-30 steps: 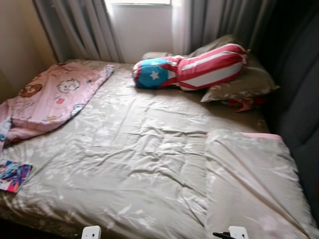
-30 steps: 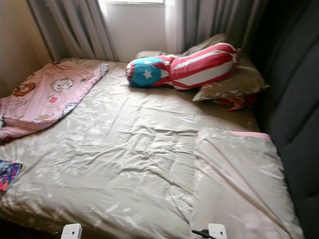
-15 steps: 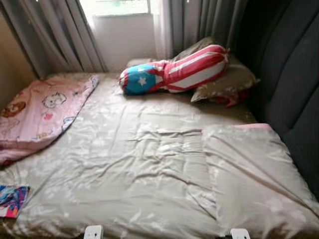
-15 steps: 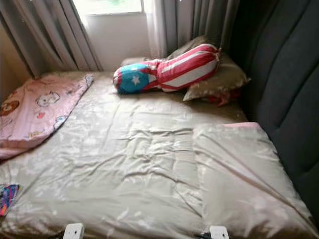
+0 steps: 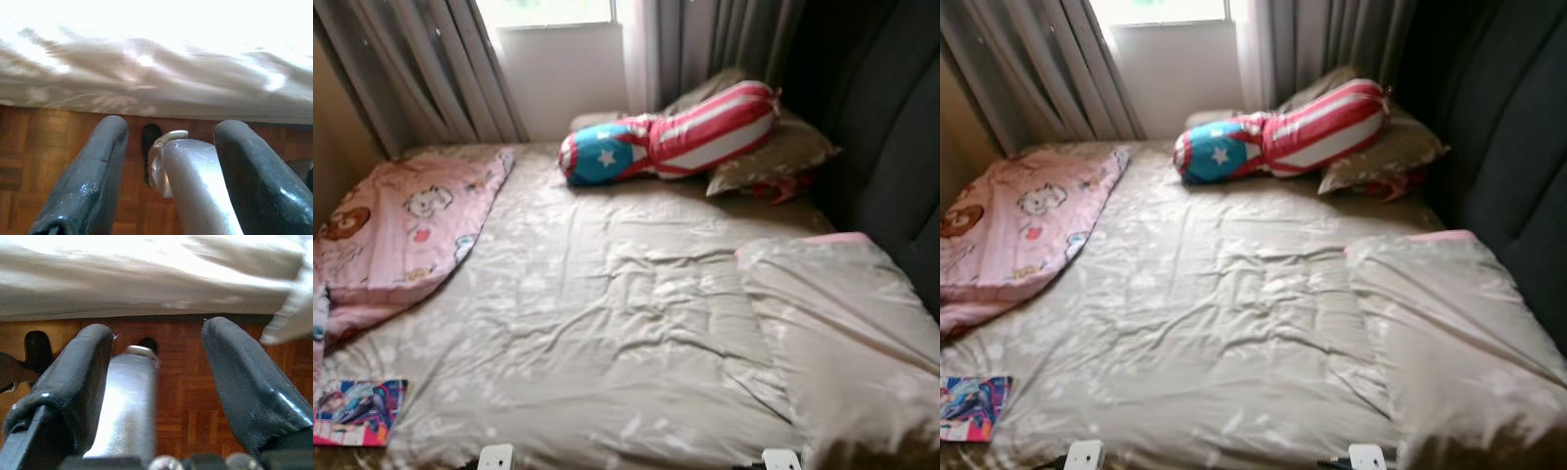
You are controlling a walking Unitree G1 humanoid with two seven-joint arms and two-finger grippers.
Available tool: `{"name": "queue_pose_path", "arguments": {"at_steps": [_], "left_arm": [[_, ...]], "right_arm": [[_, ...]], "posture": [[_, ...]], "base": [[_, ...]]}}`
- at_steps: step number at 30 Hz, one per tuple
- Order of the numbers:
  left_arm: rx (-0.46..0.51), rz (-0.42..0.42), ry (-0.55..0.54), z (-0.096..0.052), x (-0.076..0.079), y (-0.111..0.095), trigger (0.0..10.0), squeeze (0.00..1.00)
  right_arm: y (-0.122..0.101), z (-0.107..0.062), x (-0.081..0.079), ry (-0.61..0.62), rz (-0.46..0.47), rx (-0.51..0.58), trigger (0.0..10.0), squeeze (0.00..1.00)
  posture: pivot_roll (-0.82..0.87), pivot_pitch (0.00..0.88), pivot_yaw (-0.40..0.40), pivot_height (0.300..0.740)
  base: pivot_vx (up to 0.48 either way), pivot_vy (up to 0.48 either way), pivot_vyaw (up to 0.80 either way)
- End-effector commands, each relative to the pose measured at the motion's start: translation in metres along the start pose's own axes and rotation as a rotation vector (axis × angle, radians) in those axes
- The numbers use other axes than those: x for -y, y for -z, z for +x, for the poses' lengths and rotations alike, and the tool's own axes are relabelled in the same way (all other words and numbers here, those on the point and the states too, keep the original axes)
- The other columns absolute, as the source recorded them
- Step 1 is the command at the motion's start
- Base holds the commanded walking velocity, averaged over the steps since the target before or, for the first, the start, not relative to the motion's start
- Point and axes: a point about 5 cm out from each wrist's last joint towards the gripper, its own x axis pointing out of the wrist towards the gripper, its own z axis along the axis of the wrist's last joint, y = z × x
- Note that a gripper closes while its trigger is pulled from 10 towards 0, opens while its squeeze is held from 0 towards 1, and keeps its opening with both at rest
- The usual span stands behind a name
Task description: Clean up the room
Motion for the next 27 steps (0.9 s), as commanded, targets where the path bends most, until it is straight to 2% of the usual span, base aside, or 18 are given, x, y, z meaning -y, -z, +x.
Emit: {"name": "queue_pose_path", "arguments": {"at_steps": [1, 6, 11, 27], "left_arm": [[-0.016, 0.012, -0.011, -0.002, -0.0058, 0.0034, 10.0, 0.0], [-0.016, 0.013, -0.011, -0.002, -0.0061, 0.0032, 10.0, 0.0], [-0.015, 0.012, -0.012, -0.0021, -0.0063, 0.0032, 10.0, 0.0], [-0.016, 0.016, -0.014, -0.002, -0.0071, 0.0025, 10.0, 0.0]], "right_arm": [[-0.0046, 0.0011, -0.0034, -0.011, -0.006, 0.012, 10.0, 0.0], [-0.005, 0.0012, -0.004, -0.02, -0.02, 0.012, 10.0, 0.0], [-0.005, 0.0012, -0.0042, -0.019, -0.016, 0.013, 10.0, 0.0], [-0.0053, 0.0013, -0.0052, -0.019, 0.003, 0.016, 10.0, 0.0]], "posture": [[-0.05, 0.0, 0.012, 0.74], [-0.05, 0.0, 0.012, 0.74], [-0.04, 0.0, 0.01, 0.74], [-0.04, 0.0, 0.009, 0.74]], "base": [[0.0, 0.45, 0.0], [0.0, 0.45, 0.16], [0.0, 0.45, 0.73], [0.0, 0.45, 0.0]]}}
